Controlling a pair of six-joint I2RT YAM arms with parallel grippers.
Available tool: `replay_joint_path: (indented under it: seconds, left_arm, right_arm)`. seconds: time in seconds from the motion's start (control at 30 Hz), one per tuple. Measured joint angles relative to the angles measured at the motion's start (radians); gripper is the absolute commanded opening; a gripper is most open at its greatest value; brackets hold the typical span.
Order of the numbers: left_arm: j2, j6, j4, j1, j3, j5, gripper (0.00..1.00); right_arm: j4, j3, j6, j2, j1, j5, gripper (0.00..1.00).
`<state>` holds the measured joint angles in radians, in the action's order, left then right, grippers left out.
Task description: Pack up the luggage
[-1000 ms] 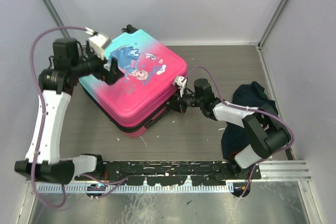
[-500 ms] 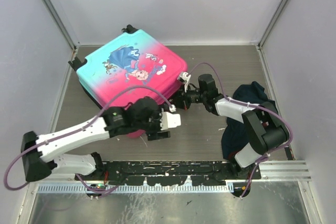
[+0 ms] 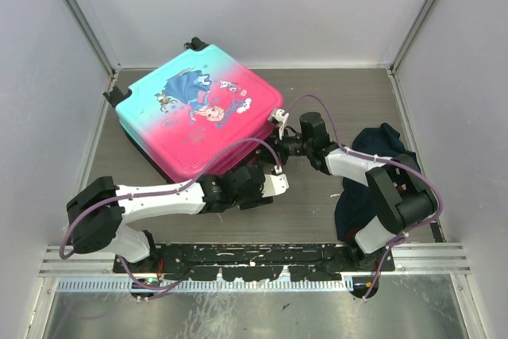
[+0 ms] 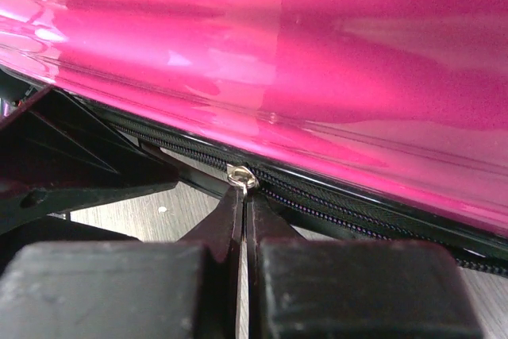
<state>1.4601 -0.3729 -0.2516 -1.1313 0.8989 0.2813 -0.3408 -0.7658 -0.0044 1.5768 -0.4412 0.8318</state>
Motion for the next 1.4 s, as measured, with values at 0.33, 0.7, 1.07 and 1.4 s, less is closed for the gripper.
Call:
replay_joint_path:
  seconds: [0.33, 0.7, 1.07, 1.4]
  left_arm:
    - [0.052, 0.009, 0.139, -0.001, -0.074, 0.116, 0.5]
    - [0.051, -0.024, 0.174, 0.089, -0.06, 0.046, 0.11]
    - [-0.085, -0.134, 0.223, 0.123, -0.187, -0.098, 0.0]
    - [-0.102, -0.072, 0.05, 0.138, -0.118, -0.124, 0.35]
  right_arm:
    - [-0.003, 0.003, 0.005, 0.0, 0.0, -0.005, 0.01]
    - [0.02, 0.003, -0.025, 0.0, 0.036, -0.028, 0.01]
    - [0.173, -0.054, -0.261, 0.0, 0.232, 0.028, 0.01]
    - [0.238, -0.075, -0.337, 0.007, 0.264, 0.075, 0.01]
